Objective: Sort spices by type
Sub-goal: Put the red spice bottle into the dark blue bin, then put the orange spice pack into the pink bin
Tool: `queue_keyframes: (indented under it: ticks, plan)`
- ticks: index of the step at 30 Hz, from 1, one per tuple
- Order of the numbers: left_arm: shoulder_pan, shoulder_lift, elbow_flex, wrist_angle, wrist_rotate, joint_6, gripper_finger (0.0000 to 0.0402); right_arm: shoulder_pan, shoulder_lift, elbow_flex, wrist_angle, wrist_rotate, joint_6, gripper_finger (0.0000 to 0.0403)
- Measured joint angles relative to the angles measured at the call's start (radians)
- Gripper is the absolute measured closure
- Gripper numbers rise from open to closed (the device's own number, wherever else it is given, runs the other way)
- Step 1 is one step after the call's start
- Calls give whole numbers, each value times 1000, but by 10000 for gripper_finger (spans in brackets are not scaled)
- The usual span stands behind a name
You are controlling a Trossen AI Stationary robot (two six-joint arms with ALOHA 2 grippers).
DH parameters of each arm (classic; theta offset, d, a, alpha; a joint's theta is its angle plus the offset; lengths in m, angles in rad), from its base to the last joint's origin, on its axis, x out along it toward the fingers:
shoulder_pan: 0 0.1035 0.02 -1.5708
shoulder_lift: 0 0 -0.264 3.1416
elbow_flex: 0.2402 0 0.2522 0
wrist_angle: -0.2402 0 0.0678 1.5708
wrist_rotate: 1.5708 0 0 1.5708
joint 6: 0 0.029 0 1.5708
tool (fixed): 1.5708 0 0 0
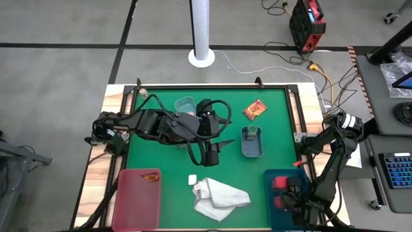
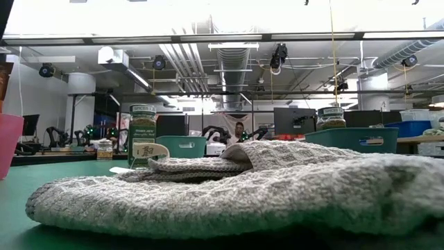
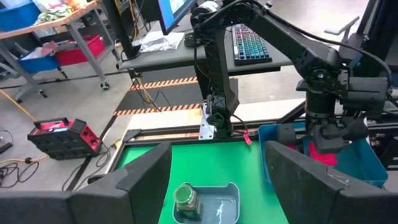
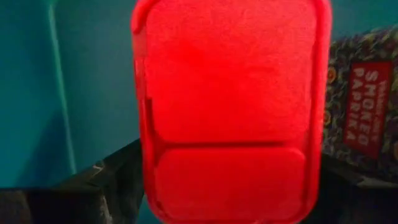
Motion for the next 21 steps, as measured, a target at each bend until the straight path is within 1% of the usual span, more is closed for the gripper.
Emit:
queue_keyframes:
  ticks: [5,9,13,18,21]
  plan:
    - [0,0,0,-1,-47,0,160,0,-10,32,-17,-49,8,88]
    - [0,0,0,-1,-48,0,160,0,-13,92,-94,-109,15,103]
    - [0,0,0,-15,-48,0,160,0,-14,173,-195,-177,15,116]
    - [0,0,1,-17,-48,6,160,0,-15,301,-349,-188,7,127]
    - [0,0,12,-30,-48,15,160,-8,-17,391,-491,-189,14,133]
